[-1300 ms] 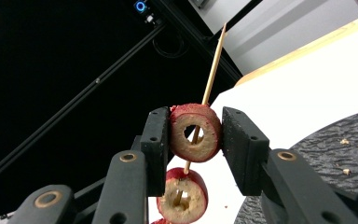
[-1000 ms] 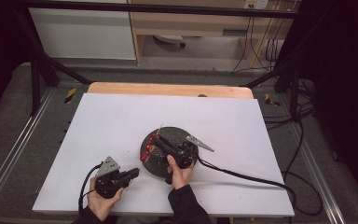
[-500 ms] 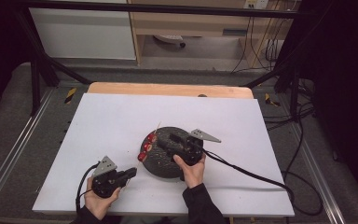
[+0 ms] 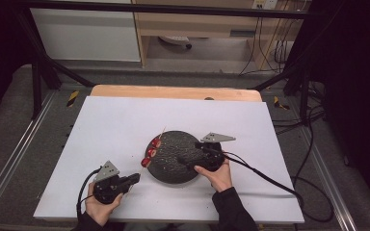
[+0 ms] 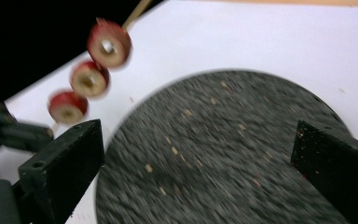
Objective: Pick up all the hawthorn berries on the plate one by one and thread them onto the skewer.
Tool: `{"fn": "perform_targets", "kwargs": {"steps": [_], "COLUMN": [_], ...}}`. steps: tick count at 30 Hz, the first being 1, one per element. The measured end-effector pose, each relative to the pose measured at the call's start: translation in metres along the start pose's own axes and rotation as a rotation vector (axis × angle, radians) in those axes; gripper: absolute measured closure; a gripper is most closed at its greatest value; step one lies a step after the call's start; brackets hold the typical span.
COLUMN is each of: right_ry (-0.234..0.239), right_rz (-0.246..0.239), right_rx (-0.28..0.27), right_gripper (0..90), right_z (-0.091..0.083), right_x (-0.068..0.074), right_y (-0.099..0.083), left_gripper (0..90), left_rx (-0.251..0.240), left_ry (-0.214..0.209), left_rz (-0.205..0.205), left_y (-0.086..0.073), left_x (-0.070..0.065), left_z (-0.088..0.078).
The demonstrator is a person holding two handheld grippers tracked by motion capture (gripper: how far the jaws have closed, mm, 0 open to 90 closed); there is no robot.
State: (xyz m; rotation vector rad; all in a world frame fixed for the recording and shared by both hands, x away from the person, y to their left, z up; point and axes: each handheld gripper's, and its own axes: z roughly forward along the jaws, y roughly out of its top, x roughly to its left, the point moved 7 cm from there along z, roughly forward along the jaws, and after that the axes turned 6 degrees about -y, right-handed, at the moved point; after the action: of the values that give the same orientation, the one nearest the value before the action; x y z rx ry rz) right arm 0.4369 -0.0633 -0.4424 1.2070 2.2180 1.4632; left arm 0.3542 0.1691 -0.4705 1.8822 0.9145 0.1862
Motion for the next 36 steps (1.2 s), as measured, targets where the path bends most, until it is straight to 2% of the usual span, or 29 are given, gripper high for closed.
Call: {"fn": "perform_targets", "kwargs": {"steps": [3, 8, 15, 19, 26, 36], "right_ry": [-0.029, -0.058, -0.062, -0.068, -0.093, -0.098], "right_rz": [-0.037, -0.065, -0.086, -0.116, -0.097, -0.085], "right_rx": [0.044, 0.100, 0.132, 0.143, 0.155, 0.158], "right_gripper": [2.5, 0.5, 0.7, 0.5, 0.6, 0.6], "right_z": [-0.008, -0.019, -0.036, -0.044, -0.059, -0.072], "right_x": [-0.012, -0.027, -0.043, -0.052, -0.069, -0.082], "right_y": [-0.010, -0.027, -0.043, -0.054, -0.069, -0.085], "left_gripper": [88.4, 88.4, 88.4, 88.4, 88.4, 88.4], "left_rx": [0.003, 0.007, 0.017, 0.031, 0.071, 0.128], "left_ry": [-0.001, -0.003, -0.009, -0.009, 0.003, 0.011], "left_rz": [0.003, 0.005, 0.001, 0.008, 0.038, 0.082], "left_y": [0.001, 0.004, 0.009, 0.013, 0.027, 0.047], "left_x": [0.001, 0.003, 0.004, 0.005, 0.005, 0.003], "left_z": [-0.001, -0.003, -0.005, -0.006, -0.003, 0.005]}}
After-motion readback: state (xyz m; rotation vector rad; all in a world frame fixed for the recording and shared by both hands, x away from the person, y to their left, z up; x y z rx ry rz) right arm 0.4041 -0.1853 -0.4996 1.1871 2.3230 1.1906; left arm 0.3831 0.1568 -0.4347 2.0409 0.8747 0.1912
